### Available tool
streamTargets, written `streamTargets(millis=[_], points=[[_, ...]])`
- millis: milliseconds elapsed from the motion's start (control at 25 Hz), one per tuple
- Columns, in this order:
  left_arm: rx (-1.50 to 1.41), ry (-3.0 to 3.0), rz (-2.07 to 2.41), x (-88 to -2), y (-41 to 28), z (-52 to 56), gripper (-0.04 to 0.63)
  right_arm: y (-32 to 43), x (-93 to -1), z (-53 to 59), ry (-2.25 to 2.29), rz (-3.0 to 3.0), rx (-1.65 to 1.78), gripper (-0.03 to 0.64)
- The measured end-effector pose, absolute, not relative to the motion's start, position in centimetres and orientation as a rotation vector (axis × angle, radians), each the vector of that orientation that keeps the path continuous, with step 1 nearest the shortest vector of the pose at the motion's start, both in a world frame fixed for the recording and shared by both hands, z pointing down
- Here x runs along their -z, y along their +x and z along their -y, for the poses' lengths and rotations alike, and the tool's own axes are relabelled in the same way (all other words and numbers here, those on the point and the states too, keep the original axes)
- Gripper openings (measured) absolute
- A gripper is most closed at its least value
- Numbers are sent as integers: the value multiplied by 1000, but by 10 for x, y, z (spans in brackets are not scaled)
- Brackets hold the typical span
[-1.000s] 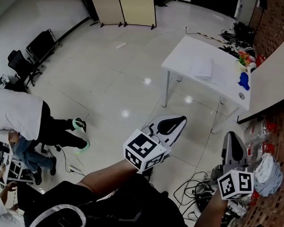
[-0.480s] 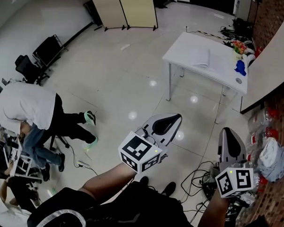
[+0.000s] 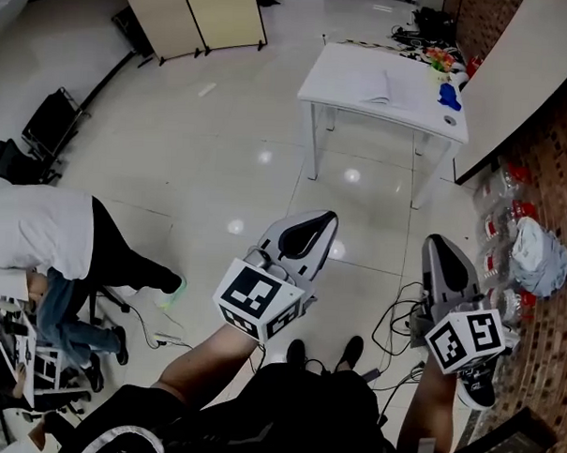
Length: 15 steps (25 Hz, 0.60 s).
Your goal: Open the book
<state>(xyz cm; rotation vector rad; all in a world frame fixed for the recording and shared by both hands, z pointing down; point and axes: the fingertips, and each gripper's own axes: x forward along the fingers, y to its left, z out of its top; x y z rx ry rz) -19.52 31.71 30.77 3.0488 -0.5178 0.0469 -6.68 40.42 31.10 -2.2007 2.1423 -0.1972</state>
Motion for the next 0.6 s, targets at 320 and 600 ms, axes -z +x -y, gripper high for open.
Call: streamTargets(millis=[320,600], points=[[-42,3025,509,-310,-216,-336,-5,-79,-308,-434,-2232,-2114,191,5],[-6,3019,476,-297,-218,-364,-5,-83,-293,-459,-2226,-2133,155,3]])
